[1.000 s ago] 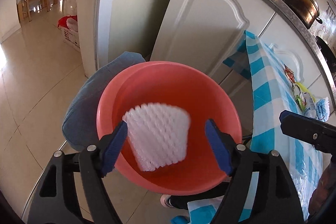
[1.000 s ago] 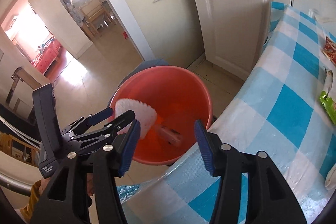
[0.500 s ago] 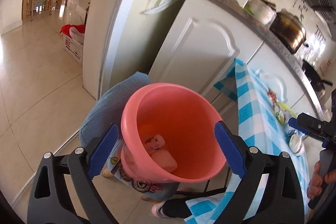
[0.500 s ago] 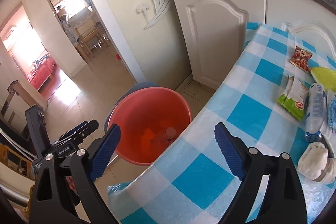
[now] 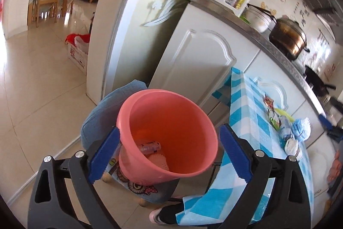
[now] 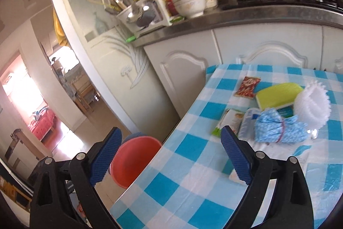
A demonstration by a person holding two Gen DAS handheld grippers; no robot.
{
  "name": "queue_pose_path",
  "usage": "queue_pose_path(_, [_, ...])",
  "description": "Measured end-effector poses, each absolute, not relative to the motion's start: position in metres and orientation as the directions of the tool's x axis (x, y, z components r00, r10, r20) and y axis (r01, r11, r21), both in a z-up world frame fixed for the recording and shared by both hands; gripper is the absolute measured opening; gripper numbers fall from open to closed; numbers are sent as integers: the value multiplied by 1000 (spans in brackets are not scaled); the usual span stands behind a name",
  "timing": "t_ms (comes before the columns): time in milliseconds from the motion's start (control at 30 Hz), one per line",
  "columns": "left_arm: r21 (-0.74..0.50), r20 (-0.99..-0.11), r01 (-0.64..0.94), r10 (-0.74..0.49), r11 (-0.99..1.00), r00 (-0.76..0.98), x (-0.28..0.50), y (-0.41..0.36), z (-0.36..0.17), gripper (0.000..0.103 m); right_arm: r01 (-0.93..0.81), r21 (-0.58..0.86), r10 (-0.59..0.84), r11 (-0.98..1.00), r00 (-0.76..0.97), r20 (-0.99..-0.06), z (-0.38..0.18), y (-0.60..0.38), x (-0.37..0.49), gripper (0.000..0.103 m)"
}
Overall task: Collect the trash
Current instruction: 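Return to the table and grasp the rolled white tissue with the left tool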
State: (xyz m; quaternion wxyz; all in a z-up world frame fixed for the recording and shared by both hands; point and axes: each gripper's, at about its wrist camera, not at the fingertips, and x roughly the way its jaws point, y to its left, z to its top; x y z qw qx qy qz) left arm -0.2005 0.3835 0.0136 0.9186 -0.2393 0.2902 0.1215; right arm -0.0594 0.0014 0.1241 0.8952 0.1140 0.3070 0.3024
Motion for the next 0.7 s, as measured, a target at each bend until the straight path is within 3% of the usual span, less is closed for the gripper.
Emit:
queue_pose_path(200, [-253,-594,-302,99,919,798,-184,338,41,94,-356,410,518,840,752,-408,134,-71,-60,96])
queue_pose_path(400, [-235,-568,-175,11,956,823,-165,286,59,94,-269,483,469,833,807,-360,123,-138,-64,98])
queue_pose_path(700, [-204,-596,12,-134,979,791,-149,207,63,94,-191,582,452,790,823,-344,95,-208,-68,98])
